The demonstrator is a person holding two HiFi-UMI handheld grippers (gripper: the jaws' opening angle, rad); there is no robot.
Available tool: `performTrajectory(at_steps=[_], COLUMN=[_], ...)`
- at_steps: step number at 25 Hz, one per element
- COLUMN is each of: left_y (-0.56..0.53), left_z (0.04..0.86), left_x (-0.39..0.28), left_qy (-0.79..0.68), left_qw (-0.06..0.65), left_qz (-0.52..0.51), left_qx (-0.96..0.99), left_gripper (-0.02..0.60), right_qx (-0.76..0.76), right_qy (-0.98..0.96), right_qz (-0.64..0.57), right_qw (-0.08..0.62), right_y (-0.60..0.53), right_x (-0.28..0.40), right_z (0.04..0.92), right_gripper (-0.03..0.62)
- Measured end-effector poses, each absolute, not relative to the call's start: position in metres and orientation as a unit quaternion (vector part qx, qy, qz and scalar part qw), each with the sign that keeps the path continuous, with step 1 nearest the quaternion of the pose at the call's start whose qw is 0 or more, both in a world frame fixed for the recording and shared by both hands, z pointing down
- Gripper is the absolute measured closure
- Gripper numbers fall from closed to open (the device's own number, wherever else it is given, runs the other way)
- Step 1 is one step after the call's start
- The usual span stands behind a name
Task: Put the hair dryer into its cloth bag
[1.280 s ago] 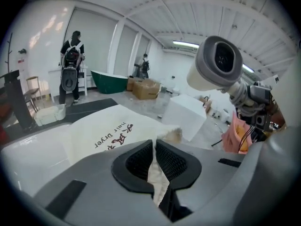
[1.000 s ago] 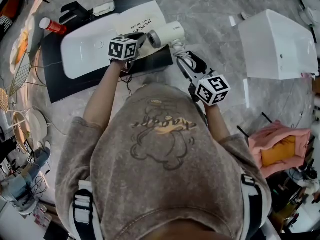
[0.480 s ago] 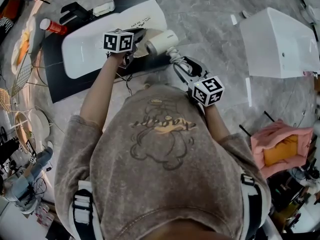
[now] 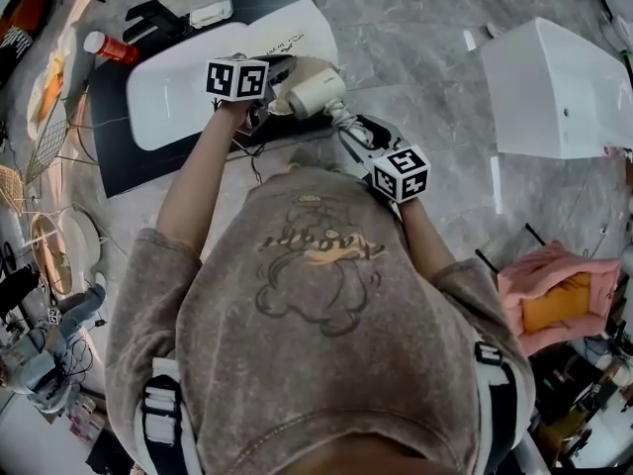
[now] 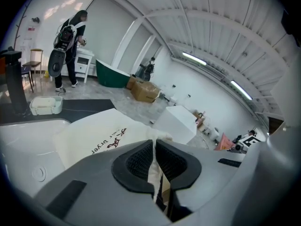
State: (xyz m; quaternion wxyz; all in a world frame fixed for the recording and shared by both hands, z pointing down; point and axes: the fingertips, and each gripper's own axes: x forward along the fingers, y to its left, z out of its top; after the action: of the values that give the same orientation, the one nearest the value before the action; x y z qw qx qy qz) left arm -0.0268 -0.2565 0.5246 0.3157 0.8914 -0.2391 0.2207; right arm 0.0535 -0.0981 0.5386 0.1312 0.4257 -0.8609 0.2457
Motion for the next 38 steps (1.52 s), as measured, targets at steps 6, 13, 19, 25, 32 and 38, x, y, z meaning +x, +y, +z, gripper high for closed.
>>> performTrajectory(at_steps=[6, 13, 19, 25, 32, 38], left_y=[-0.246, -0.235, -0.228, -0.227, -0.221, -0.22], left_z=[0.521, 0.518, 0.518, 0.52, 0.515, 0.515], left_x=[-0.023, -0.021, -0.017, -0.015, -0.008, -0.001], left_qy=[-0.233, -0.226, -0.217, -0.215, -0.21, -0.206], left_qw=[0.313, 0.313, 0.315, 0.325, 0.331, 0.333], left_qz=[0.227, 0.23, 0.232, 0.226, 0.221, 0.221], left_qx=[0.892, 0.893, 0.894, 0.893, 0.893, 0.893], left_gripper=[0.543, 0.545, 0.545, 0.545, 0.545, 0.545], right_qx=[0.42, 0.416, 0.418, 0.414, 0.417, 0.42], right_qy=[-0.86, -0.861, -0.859, -0.858, -0.857, -0.855], right_qz=[0.25, 0.248, 0.245, 0.242, 0.242, 0.238], right_qw=[0.145, 0.157, 0.166, 0.181, 0.184, 0.19], right_y=[-0.104, -0.115, -0.13, -0.151, -0.171, -0.194], right_x=[0.05, 0.042, 0.037, 0.028, 0.019, 0.012], right_z=[0.551, 0.561, 0.568, 0.581, 0.581, 0.586], right_gripper=[0.385, 0.385, 0.385, 0.385, 0.384, 0.384])
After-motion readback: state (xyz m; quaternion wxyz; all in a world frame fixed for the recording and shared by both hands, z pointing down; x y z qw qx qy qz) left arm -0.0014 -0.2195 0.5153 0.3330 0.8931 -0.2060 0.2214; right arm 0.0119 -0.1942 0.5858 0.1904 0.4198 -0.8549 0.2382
